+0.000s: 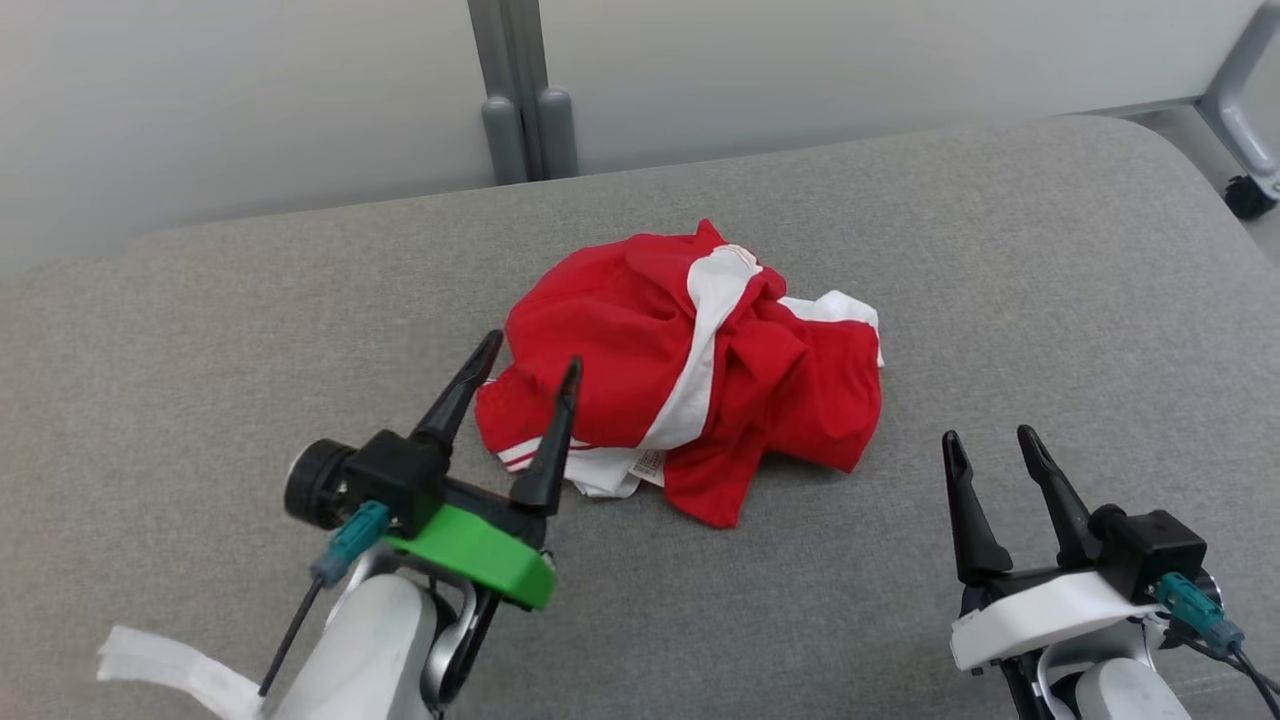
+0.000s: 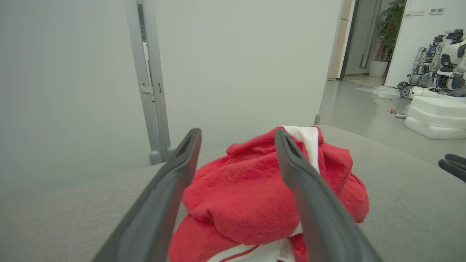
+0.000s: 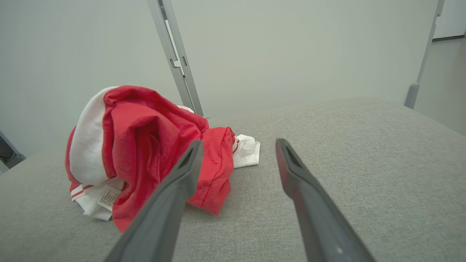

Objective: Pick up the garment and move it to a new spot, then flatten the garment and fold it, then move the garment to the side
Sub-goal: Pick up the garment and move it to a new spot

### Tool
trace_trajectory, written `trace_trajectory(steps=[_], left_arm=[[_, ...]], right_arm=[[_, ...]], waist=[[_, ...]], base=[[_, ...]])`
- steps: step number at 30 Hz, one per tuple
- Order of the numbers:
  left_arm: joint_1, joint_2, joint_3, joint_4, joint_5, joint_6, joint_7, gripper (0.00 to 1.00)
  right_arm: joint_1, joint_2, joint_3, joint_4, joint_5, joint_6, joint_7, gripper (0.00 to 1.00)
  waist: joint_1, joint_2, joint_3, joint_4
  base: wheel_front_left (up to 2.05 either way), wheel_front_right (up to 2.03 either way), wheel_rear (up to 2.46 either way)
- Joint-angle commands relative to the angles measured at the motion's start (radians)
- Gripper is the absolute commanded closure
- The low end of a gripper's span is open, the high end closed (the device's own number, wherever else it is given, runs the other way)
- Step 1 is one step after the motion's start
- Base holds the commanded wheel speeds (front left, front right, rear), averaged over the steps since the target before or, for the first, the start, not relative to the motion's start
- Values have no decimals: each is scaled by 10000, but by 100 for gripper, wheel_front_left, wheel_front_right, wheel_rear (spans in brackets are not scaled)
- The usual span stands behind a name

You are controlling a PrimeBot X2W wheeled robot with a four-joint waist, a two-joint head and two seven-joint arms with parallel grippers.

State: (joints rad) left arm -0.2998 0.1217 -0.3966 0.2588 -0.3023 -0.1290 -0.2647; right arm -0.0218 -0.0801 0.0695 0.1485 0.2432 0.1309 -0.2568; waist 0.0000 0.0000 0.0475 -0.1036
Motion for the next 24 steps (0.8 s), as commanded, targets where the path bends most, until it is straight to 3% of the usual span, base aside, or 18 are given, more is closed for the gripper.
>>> trace_trajectory(steps=[1, 6, 15, 16, 17, 19, 24], left_arm=[[-322, 72, -321, 173, -125, -25, 7, 0], [-1140, 139, -1257, 865, -629, -26, 6, 0], [-1829, 254, -1933, 1838, -1145, -28, 6, 0], [-1868, 259, -1974, 1895, -1196, -28, 6, 7], [-1895, 273, -2007, 1952, -1261, -28, 6, 54], [-1944, 306, -2041, 2061, -1329, -28, 6, 100], [-2083, 334, -2148, 2293, -1453, -28, 6, 100]], right_arm=[[-158, 12, -2, 16, 49, -3, -50, 0], [-352, 84, 34, 49, 58, -1, -79, 0], [-556, 161, -23, 68, 98, -3, -89, 0], [-561, 172, -46, 36, 95, -3, -90, 0], [-560, 180, -54, 7, 96, -3, -89, 0], [-553, 189, -61, -17, 85, -3, -91, 0], [-582, 214, -104, -62, 29, -3, -89, 0]], waist=[[0, 0, 315, -362], [0, 0, 650, -846], [0, 0, 1062, -1475], [0, 0, 1082, -1503], [0, 0, 1106, -1528], [0, 0, 1120, -1560], [0, 0, 1127, -1557]], base=[[0, 0, 0], [0, 0, 0], [0, 0, 0], [0, 0, 0], [0, 0, 0], [0, 0, 0], [0, 0, 0]])
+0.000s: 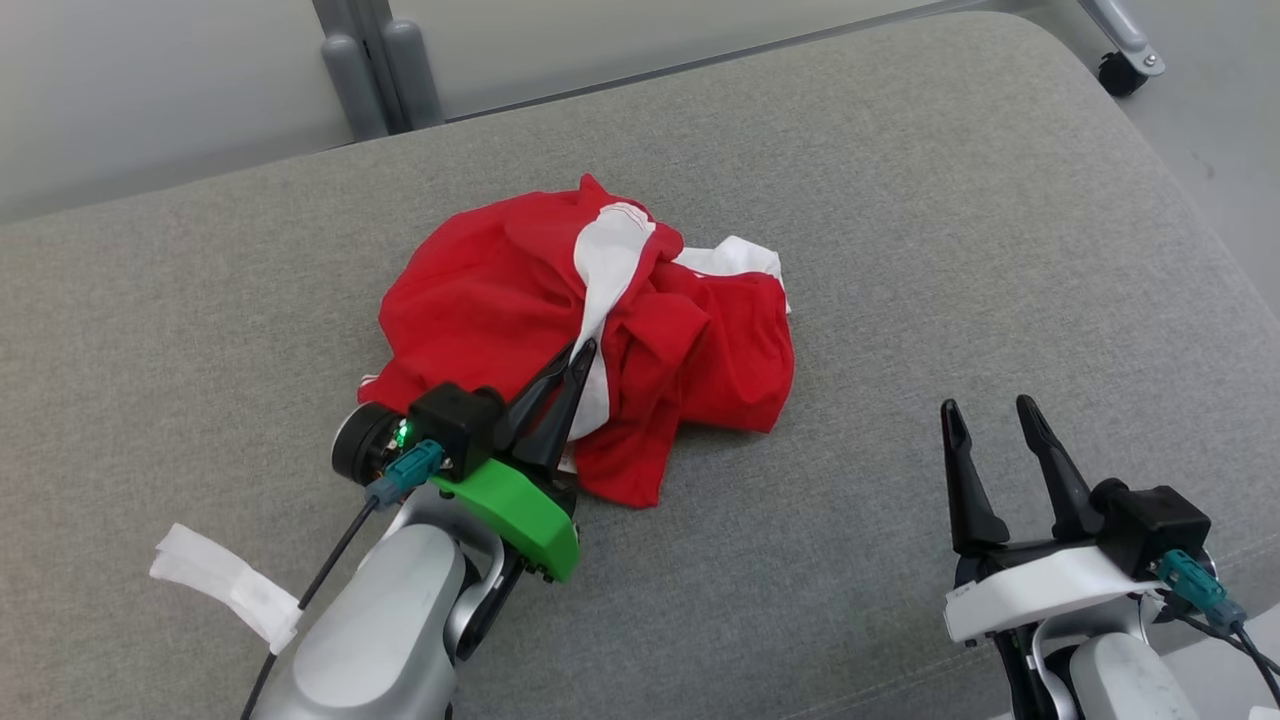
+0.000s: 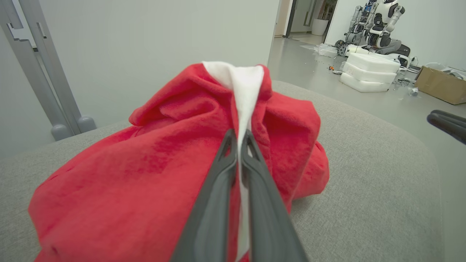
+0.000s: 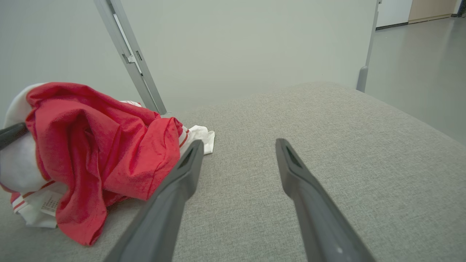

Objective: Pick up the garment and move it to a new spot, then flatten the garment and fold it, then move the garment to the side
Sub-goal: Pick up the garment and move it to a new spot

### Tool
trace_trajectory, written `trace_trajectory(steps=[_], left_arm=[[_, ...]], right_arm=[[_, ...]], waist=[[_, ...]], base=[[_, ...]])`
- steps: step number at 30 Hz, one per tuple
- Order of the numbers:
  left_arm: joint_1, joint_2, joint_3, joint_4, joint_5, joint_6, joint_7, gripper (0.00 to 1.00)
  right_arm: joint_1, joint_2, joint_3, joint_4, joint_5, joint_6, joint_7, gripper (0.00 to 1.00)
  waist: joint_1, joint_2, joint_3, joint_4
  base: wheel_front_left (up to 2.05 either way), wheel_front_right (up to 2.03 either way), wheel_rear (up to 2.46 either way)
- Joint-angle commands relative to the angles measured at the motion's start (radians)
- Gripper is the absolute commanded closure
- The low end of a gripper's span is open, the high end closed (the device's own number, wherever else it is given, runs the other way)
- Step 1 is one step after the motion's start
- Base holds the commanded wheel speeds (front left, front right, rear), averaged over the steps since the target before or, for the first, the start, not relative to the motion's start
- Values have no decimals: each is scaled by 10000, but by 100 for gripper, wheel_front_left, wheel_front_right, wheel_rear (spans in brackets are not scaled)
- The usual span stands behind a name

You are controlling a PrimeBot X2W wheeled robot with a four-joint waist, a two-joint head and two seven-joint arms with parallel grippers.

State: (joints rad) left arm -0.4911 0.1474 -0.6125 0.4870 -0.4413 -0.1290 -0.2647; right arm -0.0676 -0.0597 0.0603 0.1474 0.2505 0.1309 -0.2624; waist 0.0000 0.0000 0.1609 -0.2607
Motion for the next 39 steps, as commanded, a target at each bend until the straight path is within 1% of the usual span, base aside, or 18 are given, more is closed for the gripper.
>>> trace_trajectory(steps=[1, 5, 9, 12, 16, 21, 26, 29, 33, 39], left_arm=[[-240, 57, 11, 18, -69, -27, 6, 100], [-516, 15, -15, -202, -103, -27, 6, 100], [-1072, 151, 22, -559, -33, -29, 4, 100], [-1685, 245, -124, -721, -59, -27, 4, 100], [-2958, 484, -513, -768, -148, -27, 63, 100], [-5079, 720, -758, -733, -465, -28, 158, 100], [-7166, 885, -719, -599, -905, -26, 199, 100], [-8146, 860, -645, -472, -1125, -26, 169, 100], [-8759, 1067, -635, -315, -1410, -17, 101, 100], [-8660, 1281, -575, -130, -1553, -16, 25, 100]], right_arm=[[-122, 14, -30, -57, -56, -3, -34, 0], [-111, 33, -52, -45, -50, -3, -33, 0], [-26, 46, -48, -3, -14, -3, -33, 0], [11, 51, -21, 26, 27, -3, -34, 0], [74, 66, 29, 61, 35, -3, -34, 0], [74, 78, 61, 78, 121, -3, -34, 0], [147, 89, 62, 78, 178, -3, -34, 0], [125, 91, 93, 82, 253, -3, -34, 0], [89, 92, 101, 117, 311, -3, -34, 0], [138, 93, 91, 146, 296, -3, -35, 0]], waist=[[0, 0, -13, 34], [0, 0, -79, 115], [0, 0, -179, 185], [0, 0, -248, 195], [0, 0, -357, 153], [0, 0, -433, -44], [0, 0, -311, -201], [0, 0, -263, -243], [0, 0, -263, -230], [0, 0, -409, 63]], base=[[0, 0, 0], [0, 0, 0], [0, 0, 0], [0, 0, 0], [0, 0, 0], [0, 0, 0], [0, 0, 0], [0, 0, 0], [0, 0, 0], [0, 0, 0]])
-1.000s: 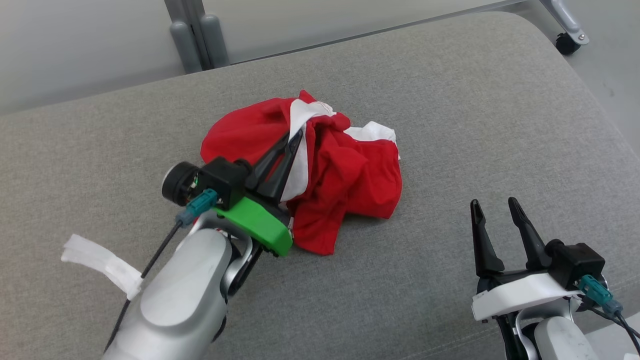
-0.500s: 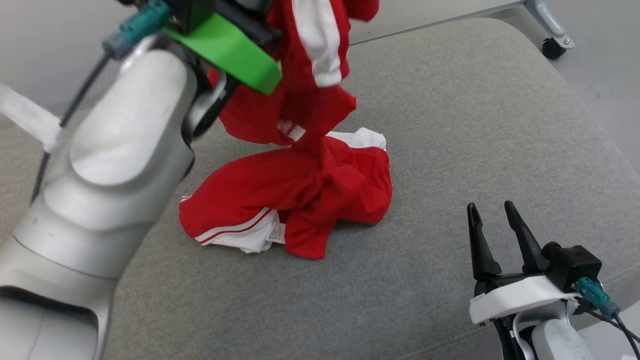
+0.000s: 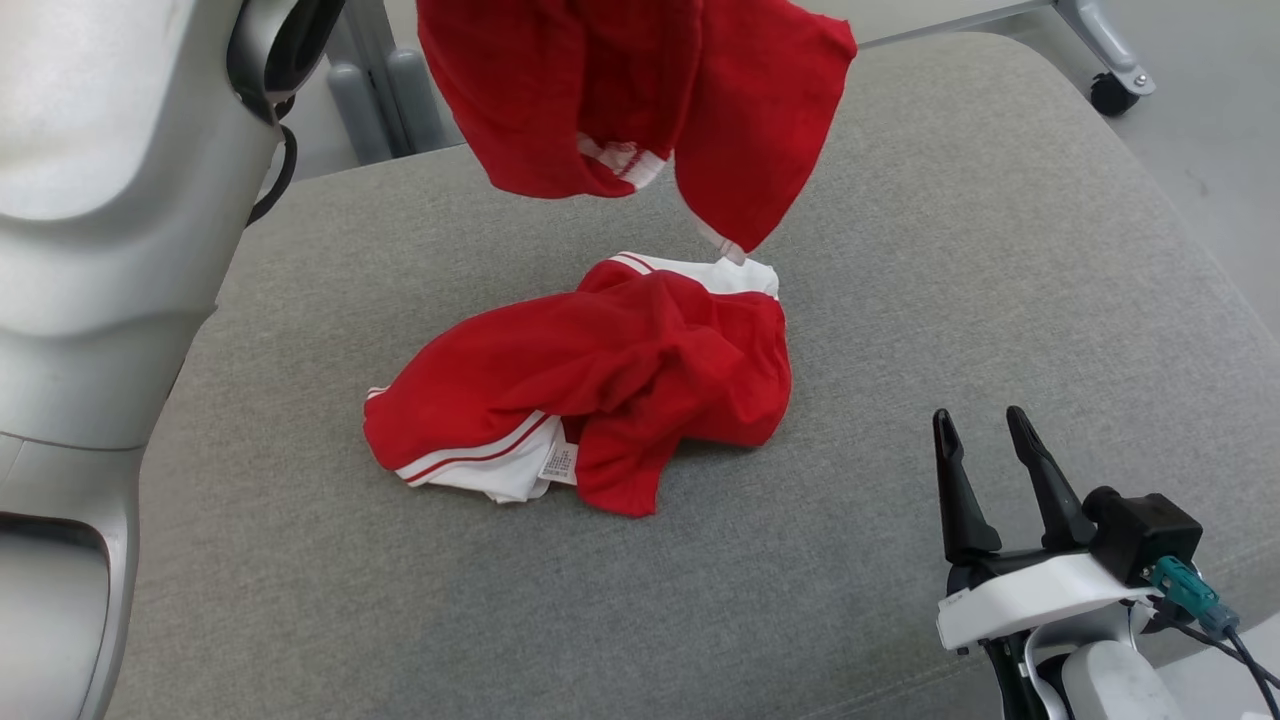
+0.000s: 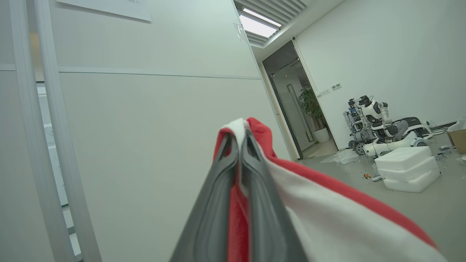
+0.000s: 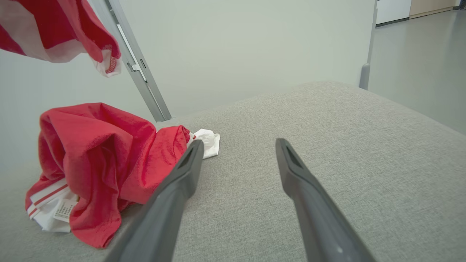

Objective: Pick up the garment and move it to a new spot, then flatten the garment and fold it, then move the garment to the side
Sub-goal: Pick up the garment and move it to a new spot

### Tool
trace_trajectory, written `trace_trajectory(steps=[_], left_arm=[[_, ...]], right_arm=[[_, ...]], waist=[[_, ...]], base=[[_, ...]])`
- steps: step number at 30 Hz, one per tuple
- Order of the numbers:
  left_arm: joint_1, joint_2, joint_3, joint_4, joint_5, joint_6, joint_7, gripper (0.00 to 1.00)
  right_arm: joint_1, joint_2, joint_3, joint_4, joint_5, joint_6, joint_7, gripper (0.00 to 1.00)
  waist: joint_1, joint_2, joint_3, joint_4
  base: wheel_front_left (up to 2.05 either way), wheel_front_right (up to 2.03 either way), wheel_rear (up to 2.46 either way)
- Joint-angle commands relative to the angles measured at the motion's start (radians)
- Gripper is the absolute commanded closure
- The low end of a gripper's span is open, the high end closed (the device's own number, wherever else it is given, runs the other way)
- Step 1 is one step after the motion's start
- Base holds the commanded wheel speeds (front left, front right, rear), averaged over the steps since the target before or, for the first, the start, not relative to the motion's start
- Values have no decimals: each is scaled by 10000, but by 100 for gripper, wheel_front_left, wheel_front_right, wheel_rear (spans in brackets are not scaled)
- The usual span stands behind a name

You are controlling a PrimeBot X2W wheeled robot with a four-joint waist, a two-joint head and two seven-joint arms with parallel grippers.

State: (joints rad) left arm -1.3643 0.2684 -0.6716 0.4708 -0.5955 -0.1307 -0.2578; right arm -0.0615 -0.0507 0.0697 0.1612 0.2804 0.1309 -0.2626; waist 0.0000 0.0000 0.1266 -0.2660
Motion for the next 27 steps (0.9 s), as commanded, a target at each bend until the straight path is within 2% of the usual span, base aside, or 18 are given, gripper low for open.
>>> trace_trajectory(steps=[1, 6, 12, 19, 27], left_arm=[[132, 108, 6, 52, -31, 2, -57, 100], [478, 308, 59, 133, -58, 2, -70, 100], [950, 732, 221, 217, -128, 6, -77, 100], [1691, 1426, 786, 151, -54, 70, -76, 100], [2560, 1906, 1574, 39, -2, 183, -67, 100]], right_arm=[[84, 3, 2, -6, -28, -3, -33, 0], [88, 2, 58, -159, -136, -3, -33, 0], [-16, -1, 149, -397, -254, -3, -31, 0], [-221, -3, 336, -803, -590, -2, -31, 0], [-393, -96, 792, -1174, -850, -3, -31, 0]], waist=[[0, 0, -90, 207], [0, 0, -109, 801], [0, 0, 47, 1887], [0, 0, 247, 3258], [0, 0, 475, 4802]], base=[[0, 0, 0], [0, 0, 0], [0, 0, 0], [0, 0, 0], [0, 0, 0]])
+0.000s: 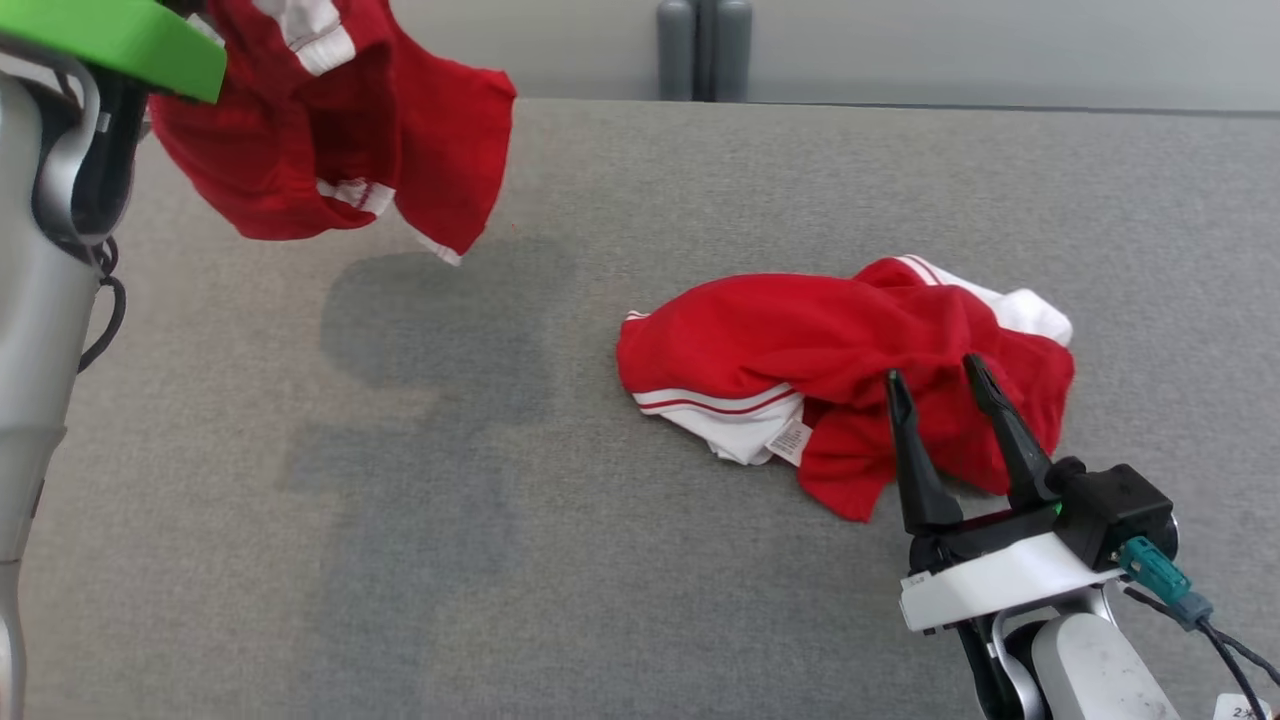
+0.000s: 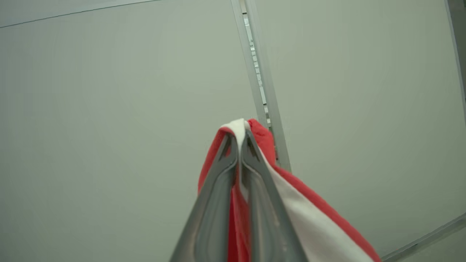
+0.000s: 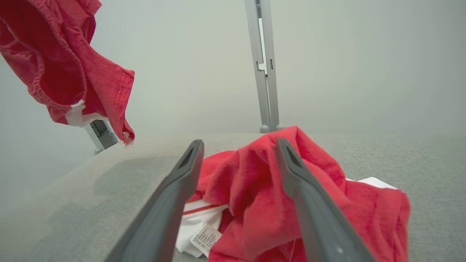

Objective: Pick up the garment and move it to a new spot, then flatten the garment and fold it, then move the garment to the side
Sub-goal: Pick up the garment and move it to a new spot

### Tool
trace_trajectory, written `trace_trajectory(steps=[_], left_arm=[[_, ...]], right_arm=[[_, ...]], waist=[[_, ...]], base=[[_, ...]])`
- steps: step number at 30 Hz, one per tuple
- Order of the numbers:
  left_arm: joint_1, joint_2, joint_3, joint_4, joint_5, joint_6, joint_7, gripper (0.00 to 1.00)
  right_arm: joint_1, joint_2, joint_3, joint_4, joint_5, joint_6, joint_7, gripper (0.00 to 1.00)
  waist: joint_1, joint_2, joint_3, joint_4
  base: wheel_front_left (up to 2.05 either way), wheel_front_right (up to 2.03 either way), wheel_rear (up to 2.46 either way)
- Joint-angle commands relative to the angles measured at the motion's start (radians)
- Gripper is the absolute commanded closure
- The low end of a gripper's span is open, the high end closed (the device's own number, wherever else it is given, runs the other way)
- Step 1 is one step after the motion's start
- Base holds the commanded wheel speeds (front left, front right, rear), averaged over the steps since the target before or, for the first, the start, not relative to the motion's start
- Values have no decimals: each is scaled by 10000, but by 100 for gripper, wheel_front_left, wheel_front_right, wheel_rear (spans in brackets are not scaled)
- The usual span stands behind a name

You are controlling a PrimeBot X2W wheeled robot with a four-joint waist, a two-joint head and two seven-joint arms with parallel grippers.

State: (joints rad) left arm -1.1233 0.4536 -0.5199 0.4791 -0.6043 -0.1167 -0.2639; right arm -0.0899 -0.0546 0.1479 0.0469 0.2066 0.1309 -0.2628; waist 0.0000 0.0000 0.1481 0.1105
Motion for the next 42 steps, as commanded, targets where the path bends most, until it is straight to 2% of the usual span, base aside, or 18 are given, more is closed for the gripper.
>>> trace_trajectory(steps=[1, 11, 19, 26, 32, 42], left_arm=[[228, 86, 144, -45, 92, 41, -6, 100], [1069, 425, 1282, 84, 285, 113, -7, 100], [1377, 416, 1857, 234, 463, 18, -7, 100], [999, 506, 2172, 291, 696, -51, -7, 100], [531, 540, 2465, 403, 814, -100, -7, 100], [1037, 79, 2812, 1446, 597, -140, -6, 100]], right_arm=[[-133, -72, 51, -55, -127, -2, -29, 0], [-375, -251, 564, -145, -117, -3, 144, 0], [-407, -332, 620, -174, -96, -3, 240, 0], [-456, -466, 656, -344, -96, -3, 368, 0], [-607, -588, 705, -590, -200, -2, 544, 0], [-856, -802, 797, -1212, -388, -3, 907, 0]], waist=[[0, 0, 304, 1213], [0, 0, 622, 2612], [0, 0, 691, 3056], [0, 0, 937, 2879], [0, 0, 1316, 2429], [0, 0, 2152, 1405]], base=[[0, 0, 0], [0, 0, 0], [0, 0, 0], [0, 0, 0], [0, 0, 0], [0, 0, 0]])
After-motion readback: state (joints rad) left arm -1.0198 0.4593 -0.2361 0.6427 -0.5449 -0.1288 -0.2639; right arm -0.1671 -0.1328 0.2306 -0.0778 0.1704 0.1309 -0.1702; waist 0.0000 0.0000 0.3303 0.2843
